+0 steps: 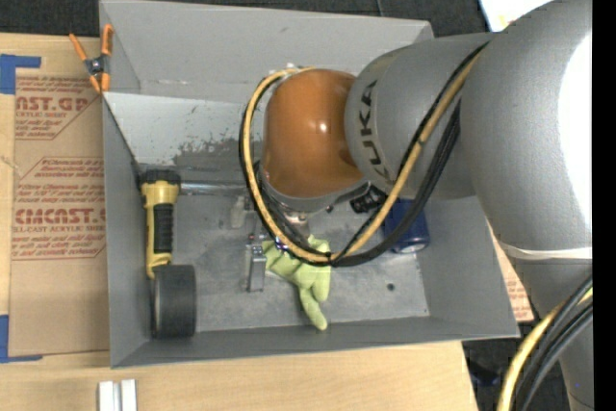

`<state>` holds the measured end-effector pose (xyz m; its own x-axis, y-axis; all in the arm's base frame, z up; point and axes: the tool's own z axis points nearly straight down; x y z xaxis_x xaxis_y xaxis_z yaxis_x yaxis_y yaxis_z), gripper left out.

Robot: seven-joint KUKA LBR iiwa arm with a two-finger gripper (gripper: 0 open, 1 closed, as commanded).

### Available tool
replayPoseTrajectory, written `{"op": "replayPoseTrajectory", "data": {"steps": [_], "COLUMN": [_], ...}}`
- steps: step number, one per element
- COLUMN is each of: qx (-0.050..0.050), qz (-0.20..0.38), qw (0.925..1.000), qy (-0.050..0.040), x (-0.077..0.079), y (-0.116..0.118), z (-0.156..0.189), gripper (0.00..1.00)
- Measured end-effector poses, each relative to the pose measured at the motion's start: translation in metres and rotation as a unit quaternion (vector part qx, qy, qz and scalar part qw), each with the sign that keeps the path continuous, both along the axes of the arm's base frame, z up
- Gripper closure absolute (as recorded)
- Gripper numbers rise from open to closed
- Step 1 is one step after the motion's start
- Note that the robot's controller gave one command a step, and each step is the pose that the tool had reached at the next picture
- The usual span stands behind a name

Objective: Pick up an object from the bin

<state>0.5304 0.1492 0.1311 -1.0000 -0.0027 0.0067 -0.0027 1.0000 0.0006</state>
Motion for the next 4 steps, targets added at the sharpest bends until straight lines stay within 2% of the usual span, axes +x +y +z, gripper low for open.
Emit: {"op": "replayPoseTrajectory", "data": {"steps": [1,2,3,4], "qx": [0.001,0.001,0.0,0.0], "qz": [-0.001,-0.073,-0.077,0.006], "qw": [1.0,0.9973,0.9971,1.0], "qy": [-0.0035,-0.0014,-0.0029,-0.004], "x": [0.002,-0.004,-0.025,-0.035], "y": [-0.001,-0.023,-0.056,-0.09], "z": [0.005,0.019,0.029,0.021], "gripper": [0.0,0.0,0.0,0.0]}}
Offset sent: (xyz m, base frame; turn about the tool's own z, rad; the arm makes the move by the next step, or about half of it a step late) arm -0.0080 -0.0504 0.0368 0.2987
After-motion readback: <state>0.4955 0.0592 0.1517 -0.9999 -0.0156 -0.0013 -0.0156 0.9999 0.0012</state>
